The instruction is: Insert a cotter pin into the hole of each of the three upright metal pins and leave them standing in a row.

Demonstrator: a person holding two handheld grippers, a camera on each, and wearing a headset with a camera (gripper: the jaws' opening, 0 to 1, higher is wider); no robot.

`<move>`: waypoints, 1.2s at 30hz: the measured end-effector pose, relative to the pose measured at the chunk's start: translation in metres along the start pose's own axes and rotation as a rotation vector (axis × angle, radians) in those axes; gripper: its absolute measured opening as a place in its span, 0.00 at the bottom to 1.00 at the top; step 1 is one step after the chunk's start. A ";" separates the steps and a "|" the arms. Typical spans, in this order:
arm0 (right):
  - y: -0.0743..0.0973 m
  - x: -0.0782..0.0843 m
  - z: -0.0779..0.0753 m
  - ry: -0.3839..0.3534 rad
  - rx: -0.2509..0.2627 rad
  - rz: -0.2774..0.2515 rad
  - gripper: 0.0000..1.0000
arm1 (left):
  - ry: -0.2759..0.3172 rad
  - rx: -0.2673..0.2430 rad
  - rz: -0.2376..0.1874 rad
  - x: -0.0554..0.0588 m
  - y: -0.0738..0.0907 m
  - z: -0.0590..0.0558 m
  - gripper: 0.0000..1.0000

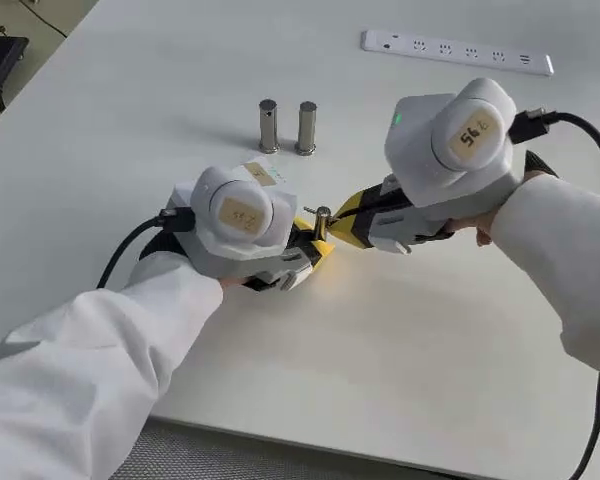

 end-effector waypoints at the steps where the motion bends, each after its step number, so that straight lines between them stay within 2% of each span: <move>1: 0.000 0.000 0.000 0.009 -0.007 0.005 0.00 | 0.000 -0.001 0.000 0.000 0.000 0.000 0.07; 10: 0.001 0.001 0.002 0.013 -0.063 0.019 0.00 | -0.001 0.004 0.001 0.001 0.000 0.000 0.07; 14: 0.003 0.000 0.002 -0.033 -0.084 0.010 0.00 | 0.007 0.004 0.000 0.001 0.000 0.000 0.07; 20: 0.003 -0.001 0.005 -0.021 -0.105 0.024 0.00 | 0.004 0.007 0.001 0.001 0.000 0.000 0.07; 23: 0.003 -0.003 0.005 -0.015 -0.105 0.024 0.02 | 0.003 0.006 0.002 0.000 0.000 0.000 0.07; 26: 0.003 -0.006 0.005 -0.016 -0.110 0.015 0.16 | 0.008 0.006 0.002 0.000 0.000 0.000 0.07; 27: 0.002 -0.005 0.005 0.006 -0.107 0.027 0.16 | 0.008 0.006 0.001 0.000 0.000 0.000 0.07; 33: 0.005 0.002 0.002 -0.015 -0.100 0.035 0.16 | 0.009 0.005 0.002 -0.001 0.000 -0.001 0.07; 36: 0.009 0.003 0.002 -0.019 -0.094 0.031 0.12 | 0.009 0.006 0.003 -0.001 0.000 -0.001 0.07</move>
Point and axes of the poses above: the centre of the closed fingertips' face, and the gripper's own axes: y roughly backward along the fingers, z roughly to its left, x roughly out of its underside, the point moved 3 cm from there along y, roughly backward along the fingers, and after that the axes turned 4 degrees about z, right-handed, at the moved point
